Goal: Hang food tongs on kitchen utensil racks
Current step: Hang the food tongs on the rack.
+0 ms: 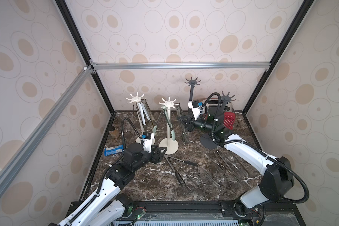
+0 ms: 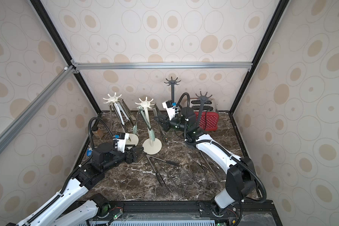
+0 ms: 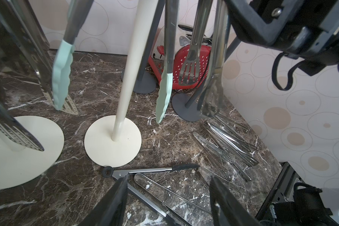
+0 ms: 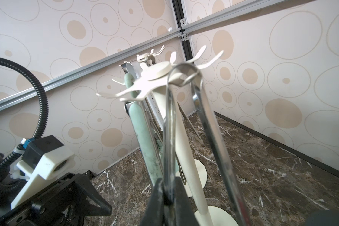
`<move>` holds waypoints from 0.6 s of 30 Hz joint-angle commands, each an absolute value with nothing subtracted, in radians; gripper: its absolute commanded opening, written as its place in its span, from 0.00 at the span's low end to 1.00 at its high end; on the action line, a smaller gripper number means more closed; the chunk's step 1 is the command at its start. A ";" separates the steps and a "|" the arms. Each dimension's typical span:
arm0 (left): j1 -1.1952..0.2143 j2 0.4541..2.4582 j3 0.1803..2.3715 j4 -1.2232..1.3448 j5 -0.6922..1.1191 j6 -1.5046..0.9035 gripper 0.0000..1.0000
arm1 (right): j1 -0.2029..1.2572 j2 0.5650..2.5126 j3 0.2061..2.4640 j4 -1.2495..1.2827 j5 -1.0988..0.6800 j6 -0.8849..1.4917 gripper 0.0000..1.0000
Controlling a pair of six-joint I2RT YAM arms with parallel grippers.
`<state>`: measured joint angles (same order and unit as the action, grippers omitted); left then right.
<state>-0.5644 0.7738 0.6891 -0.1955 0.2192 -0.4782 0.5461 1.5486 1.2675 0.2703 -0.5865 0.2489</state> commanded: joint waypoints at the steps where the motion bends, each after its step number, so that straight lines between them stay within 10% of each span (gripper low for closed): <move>1: -0.561 0.765 0.689 -0.176 0.216 -0.489 0.66 | 0.560 1.595 1.241 0.139 -0.578 0.244 0.13; 18: -0.561 0.770 0.696 -0.177 0.217 -0.492 0.67 | 0.561 1.593 1.243 0.141 -0.581 0.244 0.23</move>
